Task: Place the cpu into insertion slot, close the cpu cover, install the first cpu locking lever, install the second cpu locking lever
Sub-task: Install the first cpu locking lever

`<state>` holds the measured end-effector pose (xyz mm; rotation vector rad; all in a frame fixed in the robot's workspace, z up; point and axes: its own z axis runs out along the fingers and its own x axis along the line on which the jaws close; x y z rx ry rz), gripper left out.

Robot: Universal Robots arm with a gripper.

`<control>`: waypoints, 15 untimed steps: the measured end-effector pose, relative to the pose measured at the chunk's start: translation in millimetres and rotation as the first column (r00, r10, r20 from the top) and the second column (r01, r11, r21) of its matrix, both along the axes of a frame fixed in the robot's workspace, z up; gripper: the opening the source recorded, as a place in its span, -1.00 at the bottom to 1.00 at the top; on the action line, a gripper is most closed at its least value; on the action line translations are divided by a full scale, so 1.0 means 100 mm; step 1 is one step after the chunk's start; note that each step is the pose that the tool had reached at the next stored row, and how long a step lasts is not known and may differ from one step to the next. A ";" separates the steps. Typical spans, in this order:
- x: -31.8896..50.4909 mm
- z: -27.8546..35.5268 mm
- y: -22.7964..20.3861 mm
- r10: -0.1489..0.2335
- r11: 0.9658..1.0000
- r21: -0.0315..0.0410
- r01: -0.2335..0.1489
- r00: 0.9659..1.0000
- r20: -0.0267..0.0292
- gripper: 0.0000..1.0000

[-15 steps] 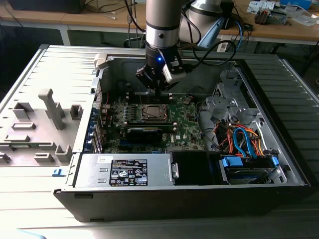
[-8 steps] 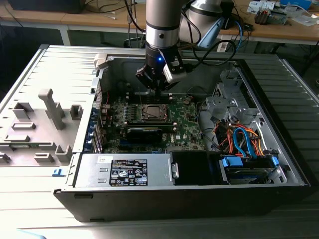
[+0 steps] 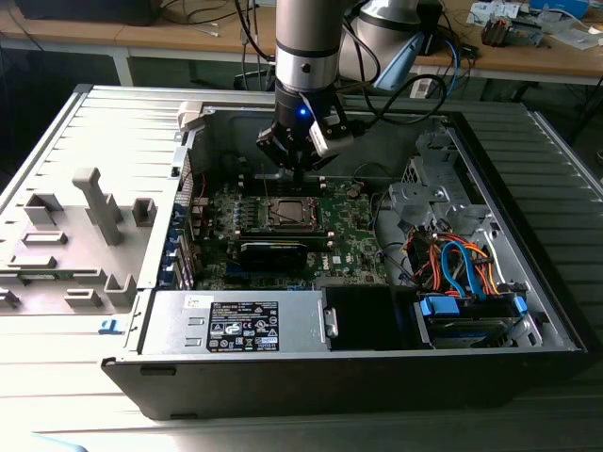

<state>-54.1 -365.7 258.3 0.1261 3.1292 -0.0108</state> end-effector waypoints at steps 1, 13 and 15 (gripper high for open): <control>0.000 0.000 0.000 0.003 1.000 0.000 -0.003 1.000 0.000 -0.79; 0.000 0.000 0.000 0.033 0.999 0.000 -0.033 0.999 0.000 -0.79; 0.000 0.000 0.000 0.039 0.999 0.000 -0.039 0.999 0.000 -0.79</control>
